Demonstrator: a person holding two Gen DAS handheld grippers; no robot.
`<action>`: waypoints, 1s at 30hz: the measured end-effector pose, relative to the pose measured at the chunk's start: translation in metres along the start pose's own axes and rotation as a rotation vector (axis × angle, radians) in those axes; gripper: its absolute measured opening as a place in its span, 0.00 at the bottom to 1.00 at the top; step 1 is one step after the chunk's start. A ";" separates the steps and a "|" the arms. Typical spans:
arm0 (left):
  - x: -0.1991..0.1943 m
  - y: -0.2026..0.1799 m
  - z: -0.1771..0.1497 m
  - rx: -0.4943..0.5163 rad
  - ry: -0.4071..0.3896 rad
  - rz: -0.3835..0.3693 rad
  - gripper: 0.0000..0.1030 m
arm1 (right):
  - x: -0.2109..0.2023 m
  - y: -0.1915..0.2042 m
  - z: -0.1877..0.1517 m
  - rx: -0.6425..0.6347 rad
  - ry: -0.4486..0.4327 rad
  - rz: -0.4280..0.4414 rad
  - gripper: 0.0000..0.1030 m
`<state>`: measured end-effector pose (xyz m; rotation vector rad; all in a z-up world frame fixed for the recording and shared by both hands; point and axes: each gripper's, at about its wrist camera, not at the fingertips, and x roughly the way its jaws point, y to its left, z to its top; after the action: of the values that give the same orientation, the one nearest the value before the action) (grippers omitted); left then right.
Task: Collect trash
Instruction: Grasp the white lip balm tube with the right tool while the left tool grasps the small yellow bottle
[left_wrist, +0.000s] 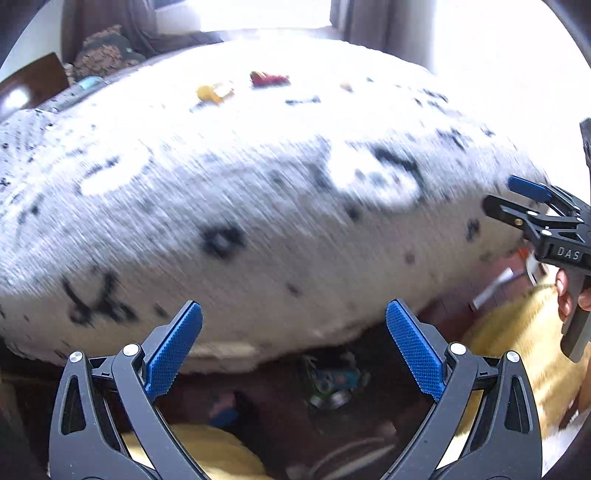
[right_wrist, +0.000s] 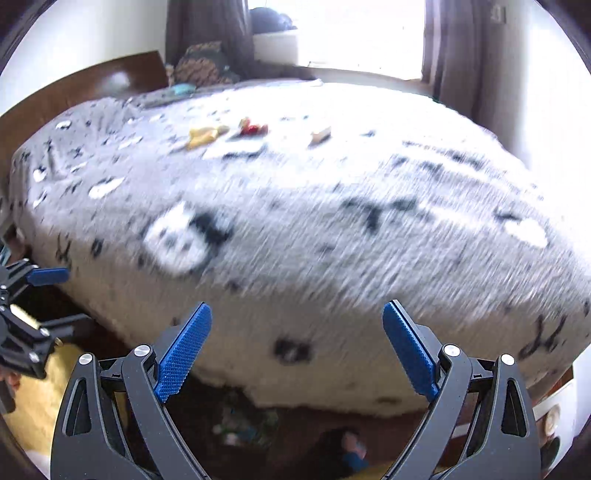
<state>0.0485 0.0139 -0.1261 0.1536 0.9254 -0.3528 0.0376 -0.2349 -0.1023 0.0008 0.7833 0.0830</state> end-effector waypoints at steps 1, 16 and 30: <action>-0.002 0.006 0.007 -0.007 -0.014 0.012 0.92 | -0.001 -0.003 0.007 0.001 -0.013 -0.011 0.91; 0.017 0.074 0.096 -0.104 -0.074 0.104 0.92 | 0.050 -0.019 0.108 0.010 -0.046 -0.084 0.91; 0.106 0.085 0.171 -0.108 -0.051 0.048 0.78 | 0.173 -0.001 0.171 0.042 0.062 -0.085 0.91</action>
<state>0.2667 0.0205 -0.1113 0.0671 0.8864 -0.2605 0.2798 -0.2176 -0.1030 0.0047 0.8461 -0.0147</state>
